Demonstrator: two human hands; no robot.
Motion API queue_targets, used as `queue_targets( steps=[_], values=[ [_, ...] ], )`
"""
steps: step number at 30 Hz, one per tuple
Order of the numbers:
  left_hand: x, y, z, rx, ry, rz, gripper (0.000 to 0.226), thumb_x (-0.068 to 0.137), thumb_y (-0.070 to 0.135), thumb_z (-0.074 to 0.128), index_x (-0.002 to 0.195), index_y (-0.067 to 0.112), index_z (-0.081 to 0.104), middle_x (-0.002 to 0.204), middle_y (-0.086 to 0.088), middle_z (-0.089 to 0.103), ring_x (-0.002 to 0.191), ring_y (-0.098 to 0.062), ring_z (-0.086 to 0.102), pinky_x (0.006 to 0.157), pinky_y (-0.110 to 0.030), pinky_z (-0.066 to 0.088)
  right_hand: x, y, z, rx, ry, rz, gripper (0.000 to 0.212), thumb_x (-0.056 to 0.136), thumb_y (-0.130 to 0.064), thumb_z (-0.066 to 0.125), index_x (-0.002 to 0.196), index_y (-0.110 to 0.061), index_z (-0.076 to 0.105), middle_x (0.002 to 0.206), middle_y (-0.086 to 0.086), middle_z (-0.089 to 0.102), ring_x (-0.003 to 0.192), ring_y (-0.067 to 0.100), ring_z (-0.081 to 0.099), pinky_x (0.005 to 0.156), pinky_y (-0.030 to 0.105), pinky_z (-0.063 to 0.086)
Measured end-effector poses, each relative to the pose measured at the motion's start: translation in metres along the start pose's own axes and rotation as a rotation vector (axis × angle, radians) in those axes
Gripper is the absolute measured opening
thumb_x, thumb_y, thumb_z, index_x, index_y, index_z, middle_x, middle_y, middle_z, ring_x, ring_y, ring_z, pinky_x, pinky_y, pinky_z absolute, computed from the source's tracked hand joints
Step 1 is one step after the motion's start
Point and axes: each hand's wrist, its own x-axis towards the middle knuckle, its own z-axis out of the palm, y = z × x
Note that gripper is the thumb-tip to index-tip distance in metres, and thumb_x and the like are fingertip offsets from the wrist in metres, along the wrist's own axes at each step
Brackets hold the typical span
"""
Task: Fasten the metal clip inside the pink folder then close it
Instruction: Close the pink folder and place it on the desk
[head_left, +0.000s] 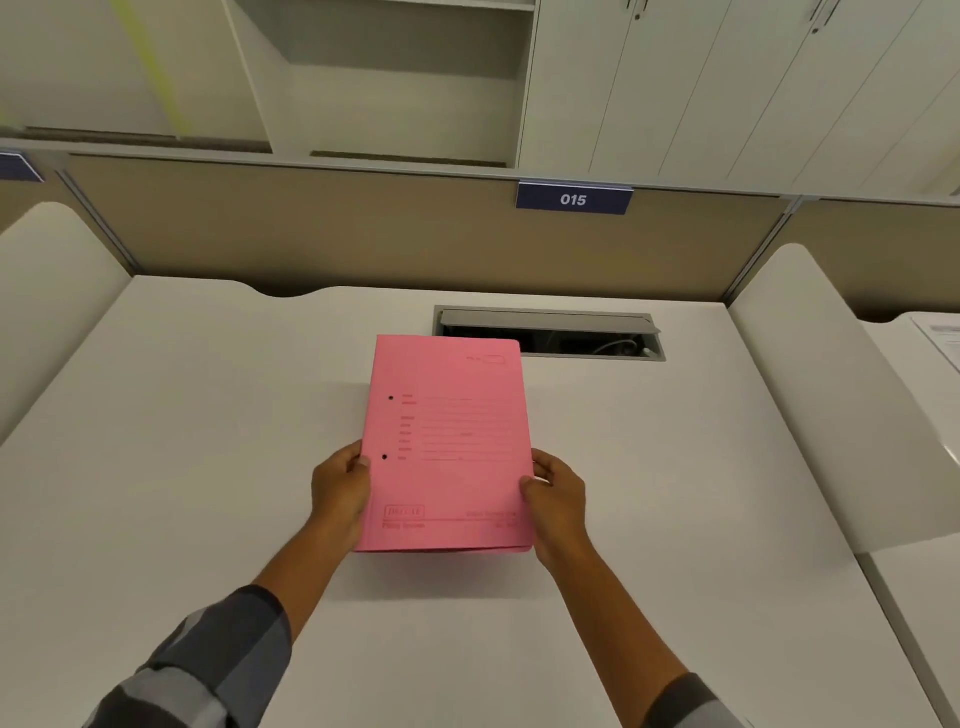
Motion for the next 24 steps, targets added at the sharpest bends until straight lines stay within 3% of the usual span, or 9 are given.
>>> queue_targets(
  steps=[2, 6, 13, 16, 21, 24],
  values=[
    [0.023, 0.008, -0.013, -0.008, 0.033, 0.007, 0.040, 0.104, 0.008, 0.047, 0.096, 0.033, 0.076, 0.088, 0.016, 0.069, 0.077, -0.010, 0.065, 0.060, -0.018, 0.049, 0.006, -0.013, 0.024, 0.005, -0.036, -0.016, 0.042, 0.095, 0.002, 0.049, 0.124, -0.024, 0.067, 0.114, -0.009, 0.072, 0.099, 0.012, 0.068, 0.075, 0.031, 0.063],
    [0.074, 0.017, -0.041, -0.002, 0.098, 0.014, 0.035, 0.105, 0.007, 0.047, 0.120, 0.018, 0.077, 0.101, 0.003, 0.072, 0.081, -0.012, 0.064, 0.064, -0.021, 0.050, 0.014, -0.035, 0.073, 0.006, -0.092, -0.030, 0.039, 0.098, -0.002, 0.051, 0.109, -0.037, 0.065, 0.108, -0.019, 0.069, 0.093, 0.006, 0.067, 0.054, 0.014, 0.053],
    [0.165, 0.023, -0.081, 0.043, 0.175, 0.042, 0.033, 0.105, 0.008, 0.050, 0.124, 0.014, 0.076, 0.112, 0.001, 0.070, 0.089, -0.021, 0.064, 0.075, -0.027, 0.051, 0.048, -0.053, 0.162, 0.030, -0.148, 0.016, 0.038, 0.099, -0.005, 0.054, 0.103, -0.039, 0.071, 0.106, -0.018, 0.071, 0.093, 0.014, 0.069, 0.055, 0.024, 0.055],
    [0.200, 0.022, -0.089, 0.056, 0.190, 0.055, 0.031, 0.107, 0.010, 0.050, 0.121, 0.017, 0.077, 0.110, 0.001, 0.069, 0.090, -0.022, 0.064, 0.068, -0.021, 0.048, 0.069, -0.053, 0.194, 0.028, -0.146, 0.055, 0.050, 0.100, -0.004, 0.053, 0.081, -0.045, 0.076, 0.089, -0.021, 0.076, 0.088, 0.014, 0.071, 0.058, 0.028, 0.060],
    [0.247, 0.026, -0.093, 0.067, 0.208, 0.065, 0.023, 0.107, 0.013, 0.054, 0.116, 0.018, 0.075, 0.109, -0.001, 0.068, 0.101, -0.031, 0.064, 0.081, -0.035, 0.051, 0.100, -0.051, 0.239, 0.037, -0.128, 0.084, 0.063, 0.101, -0.005, 0.055, 0.066, -0.055, 0.074, 0.071, -0.035, 0.072, 0.082, 0.013, 0.070, 0.059, 0.022, 0.057],
    [0.270, 0.028, -0.095, 0.088, 0.218, 0.060, 0.026, 0.107, 0.014, 0.054, 0.127, 0.017, 0.070, 0.117, 0.000, 0.065, 0.101, -0.029, 0.061, 0.083, -0.037, 0.050, 0.117, -0.049, 0.262, 0.041, -0.103, 0.072, 0.046, 0.101, -0.008, 0.056, 0.074, -0.040, 0.075, 0.078, -0.022, 0.075, 0.084, 0.016, 0.070, 0.064, 0.026, 0.058]
  ],
)
